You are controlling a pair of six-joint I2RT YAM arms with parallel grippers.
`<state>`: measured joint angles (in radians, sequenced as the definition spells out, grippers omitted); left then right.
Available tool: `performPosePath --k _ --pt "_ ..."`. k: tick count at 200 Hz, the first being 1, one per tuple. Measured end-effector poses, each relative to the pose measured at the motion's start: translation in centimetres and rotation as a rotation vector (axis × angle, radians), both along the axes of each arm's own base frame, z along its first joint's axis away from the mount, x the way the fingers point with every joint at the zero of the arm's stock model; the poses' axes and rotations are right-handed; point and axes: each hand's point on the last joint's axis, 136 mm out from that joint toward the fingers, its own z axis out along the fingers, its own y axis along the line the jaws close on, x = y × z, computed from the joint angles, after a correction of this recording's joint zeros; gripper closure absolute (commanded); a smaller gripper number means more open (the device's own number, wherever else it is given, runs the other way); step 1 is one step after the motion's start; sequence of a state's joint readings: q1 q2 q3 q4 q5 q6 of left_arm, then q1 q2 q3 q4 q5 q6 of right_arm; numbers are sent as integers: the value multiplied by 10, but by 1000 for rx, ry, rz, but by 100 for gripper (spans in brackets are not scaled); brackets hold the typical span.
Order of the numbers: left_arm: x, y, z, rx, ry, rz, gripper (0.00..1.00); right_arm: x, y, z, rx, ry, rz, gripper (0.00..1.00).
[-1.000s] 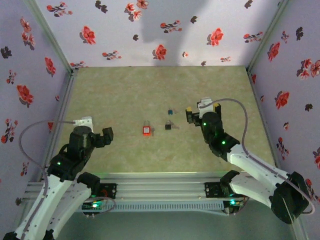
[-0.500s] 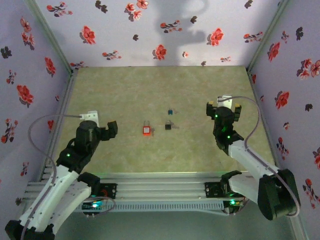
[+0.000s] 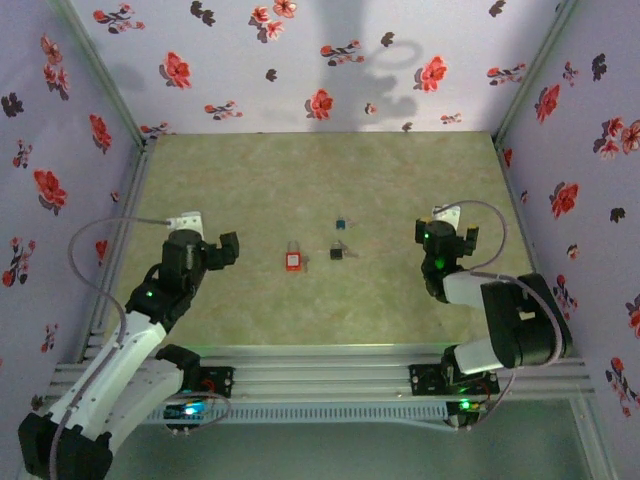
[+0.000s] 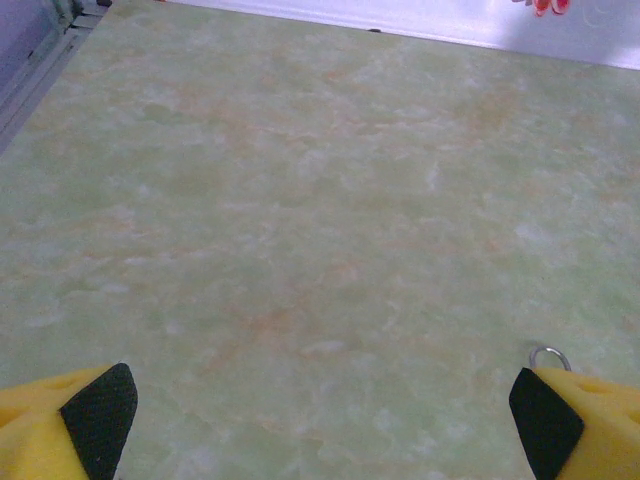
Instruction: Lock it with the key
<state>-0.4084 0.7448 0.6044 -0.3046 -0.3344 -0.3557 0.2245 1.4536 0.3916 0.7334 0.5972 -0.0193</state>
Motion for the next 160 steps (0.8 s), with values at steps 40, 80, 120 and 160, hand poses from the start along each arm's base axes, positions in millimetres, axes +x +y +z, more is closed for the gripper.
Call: performPosePath --k 40,80,120,160 --pt "4 10 -1 2 -4 39 0 6 -8 -6 24 -14 -3 1" --pt "9 20 -6 4 3 78 0 17 -19 -8 125 -13 38 1" --pt "15 31 -10 4 9 124 0 22 -18 -23 222 -7 116 1" --pt "27 55 -18 15 4 216 0 23 -7 -23 251 -13 171 1"
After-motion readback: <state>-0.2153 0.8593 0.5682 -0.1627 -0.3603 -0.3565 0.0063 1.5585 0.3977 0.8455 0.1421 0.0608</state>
